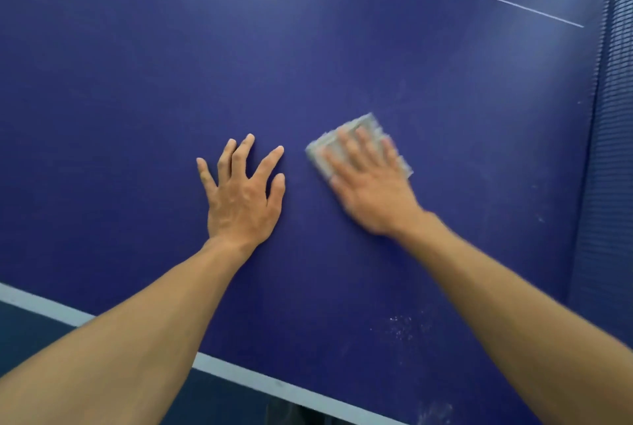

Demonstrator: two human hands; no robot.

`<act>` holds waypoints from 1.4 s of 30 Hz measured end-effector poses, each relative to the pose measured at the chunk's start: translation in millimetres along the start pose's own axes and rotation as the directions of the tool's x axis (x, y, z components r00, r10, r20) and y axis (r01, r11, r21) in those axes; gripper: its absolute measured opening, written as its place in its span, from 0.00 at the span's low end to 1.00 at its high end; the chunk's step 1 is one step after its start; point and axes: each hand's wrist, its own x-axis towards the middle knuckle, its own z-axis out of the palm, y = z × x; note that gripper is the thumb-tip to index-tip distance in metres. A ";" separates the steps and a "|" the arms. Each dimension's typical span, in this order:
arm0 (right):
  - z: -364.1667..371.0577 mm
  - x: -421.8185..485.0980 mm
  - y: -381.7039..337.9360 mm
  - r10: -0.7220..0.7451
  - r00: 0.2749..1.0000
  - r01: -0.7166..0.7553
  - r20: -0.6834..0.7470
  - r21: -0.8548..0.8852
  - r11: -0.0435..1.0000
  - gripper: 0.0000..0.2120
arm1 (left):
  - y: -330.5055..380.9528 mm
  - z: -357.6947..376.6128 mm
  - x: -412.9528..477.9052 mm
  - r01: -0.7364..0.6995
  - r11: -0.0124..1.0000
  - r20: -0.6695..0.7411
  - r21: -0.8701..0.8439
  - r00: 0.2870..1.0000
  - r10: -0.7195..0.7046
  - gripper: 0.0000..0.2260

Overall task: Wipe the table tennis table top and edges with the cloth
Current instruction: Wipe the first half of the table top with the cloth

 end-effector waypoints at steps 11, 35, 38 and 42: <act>-28.8 93.9 35.4 0.520 0.853 -0.509 -0.035 0.159 0.846 0.29 | 1.9 -7.9 3.6 -0.011 0.999 0.065 0.052 0.998 0.007 0.25; -8.5 -45.0 123.9 0.109 0.994 -0.108 -0.020 0.048 0.993 0.26 | 4.1 -8.9 7.9 0.006 0.998 0.068 0.064 0.998 -0.010 0.26; -20.5 -24.1 204.0 0.465 0.884 -0.464 -0.050 0.034 0.885 0.29 | 7.9 -8.0 7.9 0.020 0.999 0.057 0.043 0.998 -0.023 0.26; -47.3 31.2 290.7 0.880 0.475 -0.857 -0.009 0.222 0.465 0.31 | 8.7 -8.9 7.3 0.022 0.998 0.064 0.056 0.998 -0.025 0.26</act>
